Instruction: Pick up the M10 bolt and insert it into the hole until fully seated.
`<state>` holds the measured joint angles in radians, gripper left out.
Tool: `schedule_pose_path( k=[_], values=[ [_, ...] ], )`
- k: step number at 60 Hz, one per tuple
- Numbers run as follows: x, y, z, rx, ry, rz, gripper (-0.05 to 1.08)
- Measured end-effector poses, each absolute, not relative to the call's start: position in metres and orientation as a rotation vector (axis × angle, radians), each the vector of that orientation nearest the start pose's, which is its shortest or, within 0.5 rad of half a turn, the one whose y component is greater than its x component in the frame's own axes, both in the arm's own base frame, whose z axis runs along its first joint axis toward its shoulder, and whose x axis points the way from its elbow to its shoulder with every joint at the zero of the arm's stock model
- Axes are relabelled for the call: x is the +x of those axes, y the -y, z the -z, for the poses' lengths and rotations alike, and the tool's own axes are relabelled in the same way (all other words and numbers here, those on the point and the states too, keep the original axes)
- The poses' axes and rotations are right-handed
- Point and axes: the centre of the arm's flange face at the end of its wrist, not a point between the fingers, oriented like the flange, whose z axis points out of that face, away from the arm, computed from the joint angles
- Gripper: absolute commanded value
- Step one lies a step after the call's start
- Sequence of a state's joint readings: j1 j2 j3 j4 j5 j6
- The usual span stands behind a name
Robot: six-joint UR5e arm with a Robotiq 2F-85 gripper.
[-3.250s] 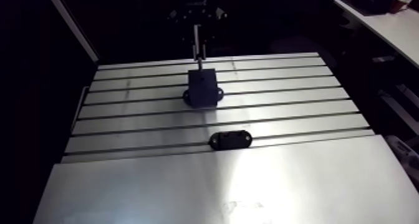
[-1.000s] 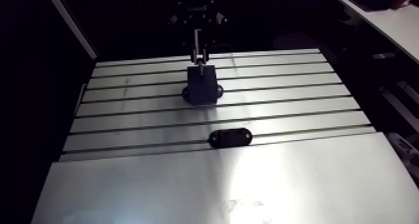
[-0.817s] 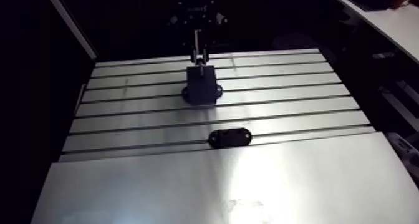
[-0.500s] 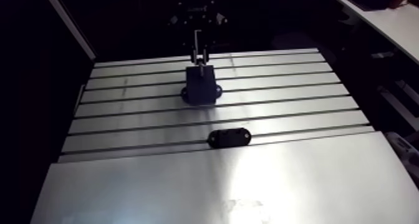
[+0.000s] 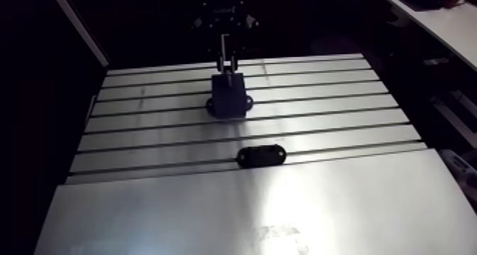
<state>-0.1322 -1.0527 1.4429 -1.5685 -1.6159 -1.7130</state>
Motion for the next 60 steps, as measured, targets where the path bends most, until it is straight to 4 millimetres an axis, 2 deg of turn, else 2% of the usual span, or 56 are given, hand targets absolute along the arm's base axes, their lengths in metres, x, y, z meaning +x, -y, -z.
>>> schedule_pose_path(
  k=[60],
  values=[
    [-0.6410,0.0461,-0.2585,-0.032,-2.757,0.013,1.08]
  ],
)
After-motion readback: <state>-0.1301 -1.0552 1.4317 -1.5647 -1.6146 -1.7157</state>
